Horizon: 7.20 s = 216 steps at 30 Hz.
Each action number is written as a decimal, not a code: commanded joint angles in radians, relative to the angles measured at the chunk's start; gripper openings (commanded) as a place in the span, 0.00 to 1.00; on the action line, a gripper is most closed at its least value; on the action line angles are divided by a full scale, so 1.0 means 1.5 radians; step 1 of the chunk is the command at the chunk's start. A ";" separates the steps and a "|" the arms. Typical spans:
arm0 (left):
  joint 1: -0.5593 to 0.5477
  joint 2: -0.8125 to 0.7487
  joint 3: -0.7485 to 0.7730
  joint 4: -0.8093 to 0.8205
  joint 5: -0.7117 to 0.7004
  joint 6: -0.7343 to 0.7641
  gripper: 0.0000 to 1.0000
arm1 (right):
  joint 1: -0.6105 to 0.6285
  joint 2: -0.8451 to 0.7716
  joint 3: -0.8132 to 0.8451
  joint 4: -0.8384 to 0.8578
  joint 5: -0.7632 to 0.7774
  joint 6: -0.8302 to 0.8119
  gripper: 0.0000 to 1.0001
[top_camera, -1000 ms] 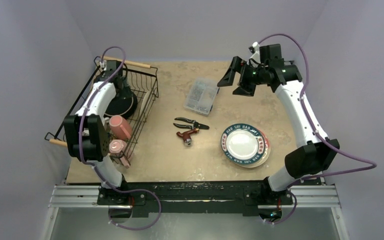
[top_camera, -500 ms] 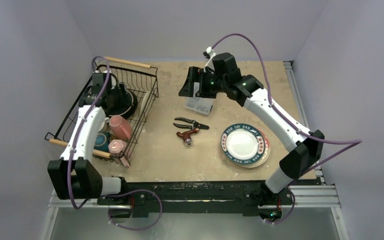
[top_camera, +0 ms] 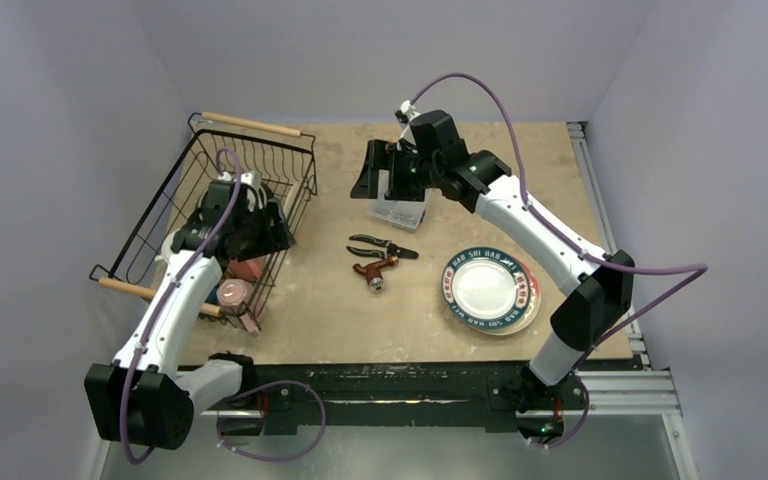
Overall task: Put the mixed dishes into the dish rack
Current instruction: Pick up the plate from the dish rack.
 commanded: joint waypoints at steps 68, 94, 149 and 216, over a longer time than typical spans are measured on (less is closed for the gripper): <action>0.222 0.296 0.324 -0.061 -0.011 0.122 0.73 | 0.231 0.551 0.523 0.139 0.380 -0.321 0.37; 0.223 0.355 0.287 -0.040 -0.044 0.005 0.71 | 0.216 0.360 0.543 0.120 0.321 -0.236 0.77; 0.127 0.255 0.272 0.005 -0.002 0.065 0.59 | 0.023 -0.035 0.042 -0.037 0.118 -0.184 0.87; -0.063 0.282 0.426 -0.130 -0.139 0.029 0.00 | -0.010 -0.060 0.014 -0.070 0.144 -0.199 0.88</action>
